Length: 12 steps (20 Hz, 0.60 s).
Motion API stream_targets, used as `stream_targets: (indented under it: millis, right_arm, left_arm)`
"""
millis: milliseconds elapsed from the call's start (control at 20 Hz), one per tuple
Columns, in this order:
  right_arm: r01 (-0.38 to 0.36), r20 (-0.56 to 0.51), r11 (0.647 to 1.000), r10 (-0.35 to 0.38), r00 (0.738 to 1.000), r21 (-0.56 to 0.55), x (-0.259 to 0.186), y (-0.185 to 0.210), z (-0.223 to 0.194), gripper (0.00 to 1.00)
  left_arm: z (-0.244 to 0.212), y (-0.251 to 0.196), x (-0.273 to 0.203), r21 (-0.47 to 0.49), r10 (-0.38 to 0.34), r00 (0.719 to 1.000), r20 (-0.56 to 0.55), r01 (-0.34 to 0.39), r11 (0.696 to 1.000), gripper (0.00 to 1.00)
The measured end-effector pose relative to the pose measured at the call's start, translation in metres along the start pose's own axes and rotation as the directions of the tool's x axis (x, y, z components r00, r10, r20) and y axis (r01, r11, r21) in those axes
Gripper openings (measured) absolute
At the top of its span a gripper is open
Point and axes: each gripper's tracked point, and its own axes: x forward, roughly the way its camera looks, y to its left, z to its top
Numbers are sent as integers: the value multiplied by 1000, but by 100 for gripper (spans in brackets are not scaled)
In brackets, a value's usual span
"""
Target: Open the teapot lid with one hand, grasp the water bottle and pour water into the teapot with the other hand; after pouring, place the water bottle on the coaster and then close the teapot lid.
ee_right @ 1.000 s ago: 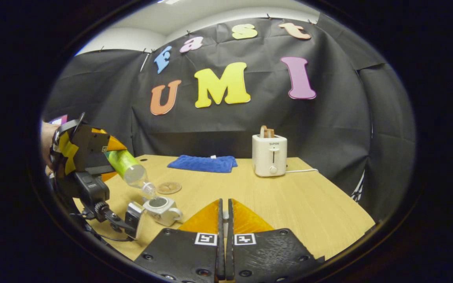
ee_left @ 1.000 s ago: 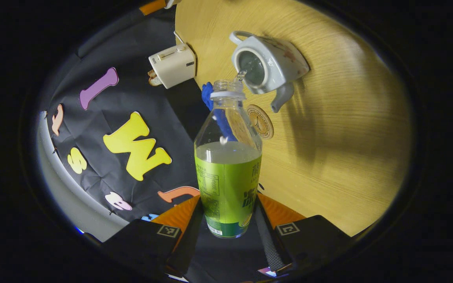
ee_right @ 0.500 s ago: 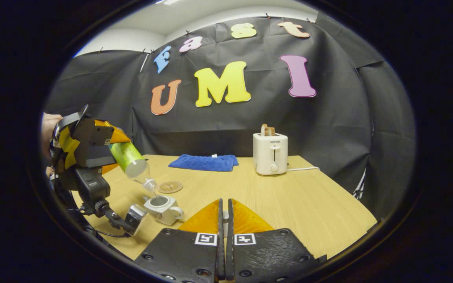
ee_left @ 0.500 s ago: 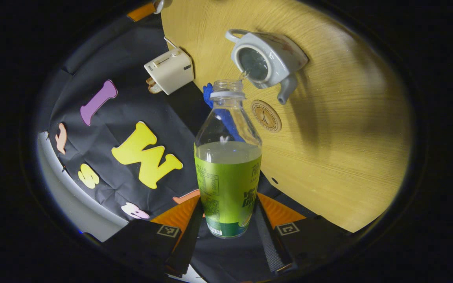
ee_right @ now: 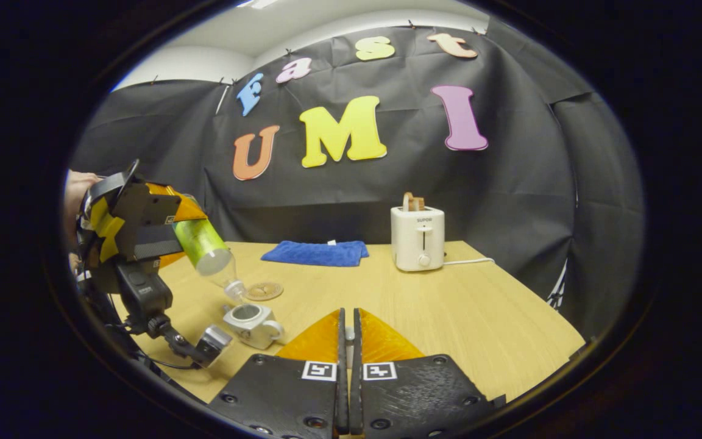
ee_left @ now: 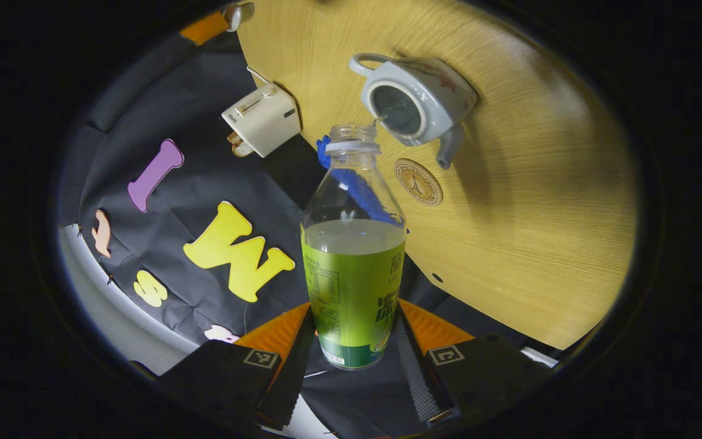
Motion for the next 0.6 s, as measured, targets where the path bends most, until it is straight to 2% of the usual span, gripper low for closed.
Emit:
stream_targets:
  millis: [300,450,600]
  right_arm:
    - [4,6,1000,-3,1000,-4,-1,0,3,1]
    - [8,7,1000,-8,1000,-7,-1,1,4,1]
    - [11,15,1000,-11,1000,2,-1,0,9,1]
  left_arm:
    - [-2,-4,5,-74,-10,1000,22,11,997,74]
    - [-2,-12,6,-153,-20,999,31,25,988,74]
    - [1,-22,5,-268,-51,996,69,68,961,74]
